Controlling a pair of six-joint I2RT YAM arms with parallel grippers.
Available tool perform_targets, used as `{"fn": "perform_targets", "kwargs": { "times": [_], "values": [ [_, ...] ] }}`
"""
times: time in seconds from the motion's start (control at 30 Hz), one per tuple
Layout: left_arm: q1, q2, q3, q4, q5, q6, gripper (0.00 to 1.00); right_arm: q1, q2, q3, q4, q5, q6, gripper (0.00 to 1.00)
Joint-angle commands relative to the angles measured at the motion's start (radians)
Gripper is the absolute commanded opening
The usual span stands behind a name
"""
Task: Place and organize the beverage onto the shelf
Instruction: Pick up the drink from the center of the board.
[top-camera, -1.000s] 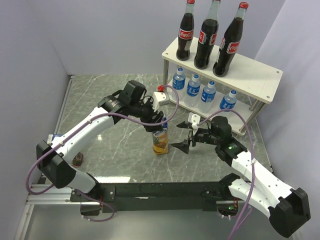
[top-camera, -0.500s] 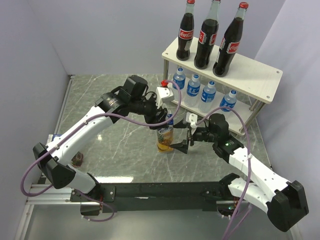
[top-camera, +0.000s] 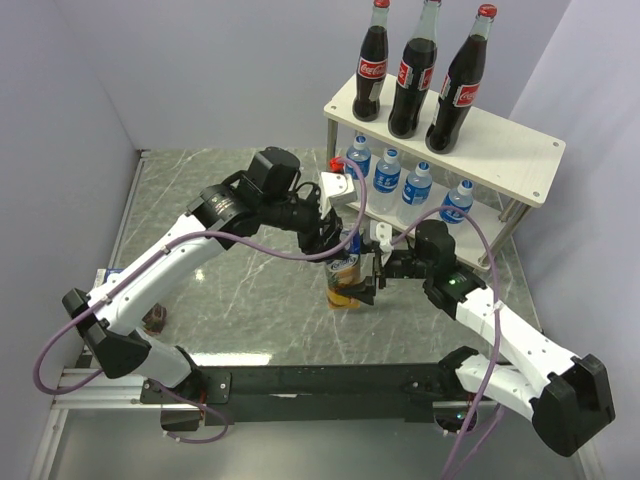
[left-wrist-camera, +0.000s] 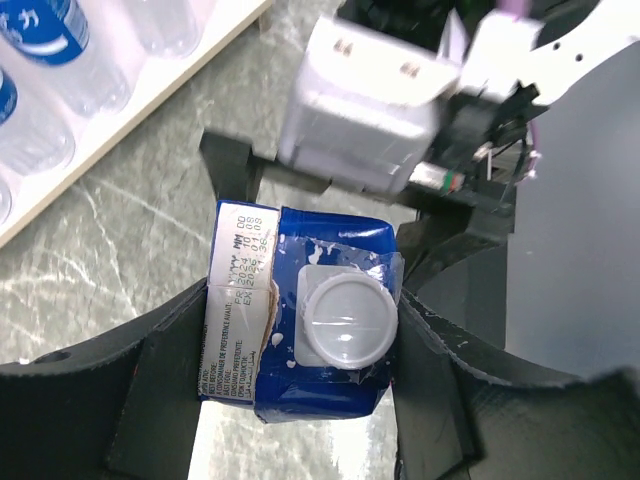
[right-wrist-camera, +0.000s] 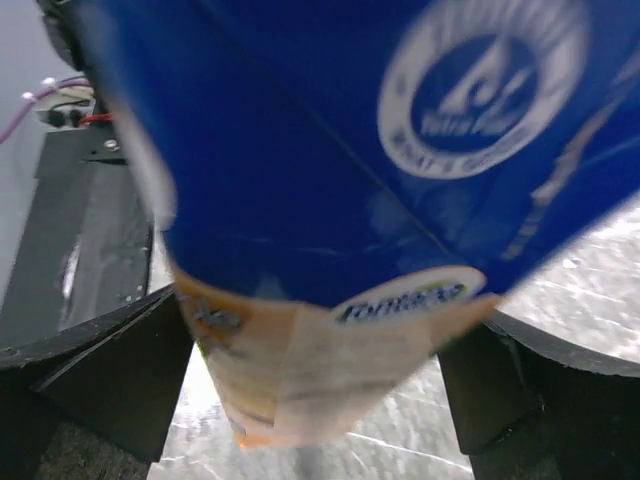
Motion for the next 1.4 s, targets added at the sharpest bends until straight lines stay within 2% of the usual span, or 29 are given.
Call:
{"fn": "perform_targets", "kwargs": {
  "times": [0.0,0.13,0.27,0.37,0.5,0.57,0.63,0.7,0.8,0.9,0.93,1.0,1.13,1.37],
  "values": [
    [-0.011,-0.088,0.129,0.284,0.121,-0.043,0.2,0.001,0.016,0.036,0.033,-0.059,0.022,1.0],
    [-0.013,-0.083,0.144,0.29,0.116,-0.043,0.2,0.003,0.008,0.024,0.053,-0.114,0.047,1.0],
    [-0.014,-0.074,0.16,0.291,0.113,-0.043,0.2,0.004,-0.018,0.009,0.094,-0.123,0.084,0.94],
    [-0.014,-0.072,0.16,0.293,0.112,-0.045,0.2,0.003,-0.031,0.024,0.079,-0.122,0.078,0.84],
    [-0.016,-0.078,0.143,0.311,0.115,-0.054,0.22,0.003,-0.03,0.044,0.051,-0.129,0.084,0.64],
    [-0.016,-0.085,0.132,0.321,0.118,-0.063,0.25,0.003,-0.03,0.048,0.051,-0.137,0.091,0.61],
    [-0.016,-0.091,0.123,0.336,0.123,-0.069,0.29,0.003,-0.035,0.053,0.05,-0.129,0.094,0.53],
    [-0.016,-0.1,0.111,0.356,0.13,-0.08,0.31,0.001,-0.045,0.056,0.051,-0.126,0.101,0.52],
    [-0.016,-0.112,0.097,0.38,0.129,-0.094,0.39,-0.002,-0.067,0.056,0.062,-0.116,0.114,0.51],
    [-0.016,-0.14,0.071,0.409,0.083,-0.115,0.53,-0.015,-0.091,0.056,0.079,-0.111,0.142,0.51],
    [-0.016,-0.161,0.054,0.437,0.06,-0.121,0.7,-0.02,-0.096,0.058,0.08,-0.109,0.151,0.51],
    [-0.016,-0.187,0.034,0.465,-0.004,-0.135,0.76,-0.032,-0.113,0.065,0.077,-0.111,0.16,0.51],
    [-0.016,-0.27,-0.02,0.528,-0.124,-0.157,1.0,-0.084,-0.137,0.085,0.058,-0.122,0.186,0.5],
    [-0.016,-0.362,-0.072,0.525,-0.249,-0.135,0.99,-0.141,-0.182,0.157,-0.014,-0.122,0.206,0.47]
  ]
}}
